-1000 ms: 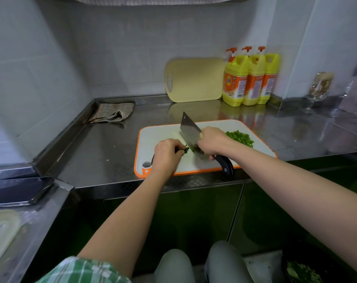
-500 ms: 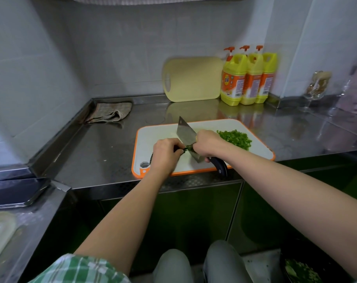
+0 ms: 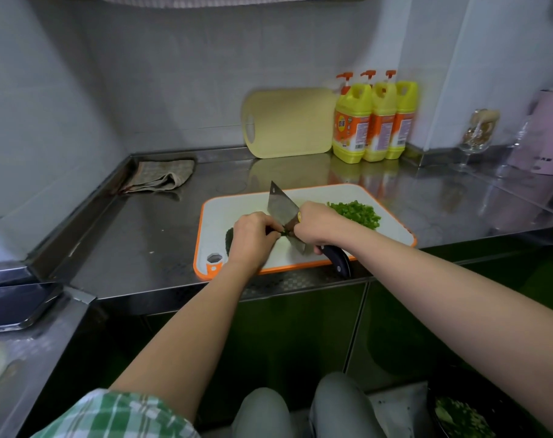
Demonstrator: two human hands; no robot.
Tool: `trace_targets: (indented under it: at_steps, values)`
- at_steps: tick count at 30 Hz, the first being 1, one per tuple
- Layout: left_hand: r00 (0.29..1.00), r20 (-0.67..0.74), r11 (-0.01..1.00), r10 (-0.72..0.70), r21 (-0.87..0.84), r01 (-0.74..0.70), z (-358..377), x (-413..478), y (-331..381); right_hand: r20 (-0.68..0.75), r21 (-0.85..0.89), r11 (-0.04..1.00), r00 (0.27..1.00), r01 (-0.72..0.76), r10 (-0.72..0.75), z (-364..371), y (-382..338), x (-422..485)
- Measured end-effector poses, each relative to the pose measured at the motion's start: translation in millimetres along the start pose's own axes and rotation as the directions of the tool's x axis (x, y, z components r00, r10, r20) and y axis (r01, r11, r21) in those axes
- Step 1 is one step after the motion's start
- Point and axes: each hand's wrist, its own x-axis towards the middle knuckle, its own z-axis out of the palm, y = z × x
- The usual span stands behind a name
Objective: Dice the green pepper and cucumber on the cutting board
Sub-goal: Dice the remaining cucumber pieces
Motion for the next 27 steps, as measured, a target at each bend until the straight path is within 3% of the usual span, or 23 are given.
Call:
trace_targets:
  at_steps: [11,17,27]
  values:
    - [1.000,0.005,1.000,0.006,0.022,-0.006,2,1,-8,-0.100,0.118,0.993,0.995,-0.004,0.016,-4,9,6]
    - [1.000,-0.028,0.973,0.000,0.229,0.006,5,1,-8,-0.022,0.044,0.998,0.999,0.045,-0.044,-9,3,-6]
    - [1.000,0.016,0.991,-0.004,0.133,0.002,4,1,-9,0.005,0.012,1.000,1.000,-0.014,0.014,4,-8,1]
